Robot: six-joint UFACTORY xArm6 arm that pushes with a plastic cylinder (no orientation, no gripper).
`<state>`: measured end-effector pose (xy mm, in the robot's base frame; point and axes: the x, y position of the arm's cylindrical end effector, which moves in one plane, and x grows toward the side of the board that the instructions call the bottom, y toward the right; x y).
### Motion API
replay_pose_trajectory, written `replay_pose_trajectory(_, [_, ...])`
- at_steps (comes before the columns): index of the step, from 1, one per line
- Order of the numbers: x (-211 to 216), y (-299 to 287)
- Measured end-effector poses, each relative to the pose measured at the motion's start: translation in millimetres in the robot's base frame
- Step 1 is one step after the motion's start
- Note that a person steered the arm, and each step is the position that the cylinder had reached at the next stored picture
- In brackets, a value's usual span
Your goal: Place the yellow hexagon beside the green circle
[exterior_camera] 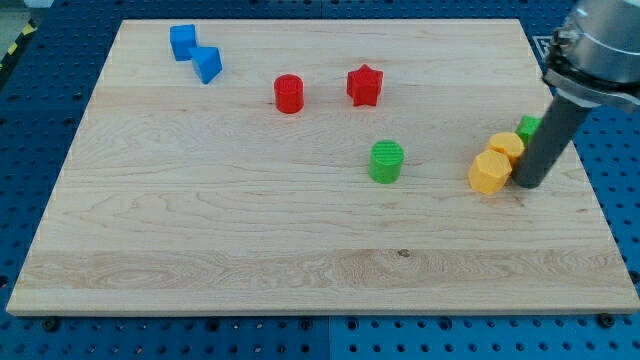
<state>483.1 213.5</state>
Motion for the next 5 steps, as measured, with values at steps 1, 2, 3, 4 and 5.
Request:
replay_pose_trajectory(1, [0,-15])
replay_pose_trajectory(2, [1,-19])
replay_pose_trajectory(3, [8,-35])
replay_pose_trajectory(4, [18,-42])
replay_pose_trajectory(5, [22,-45])
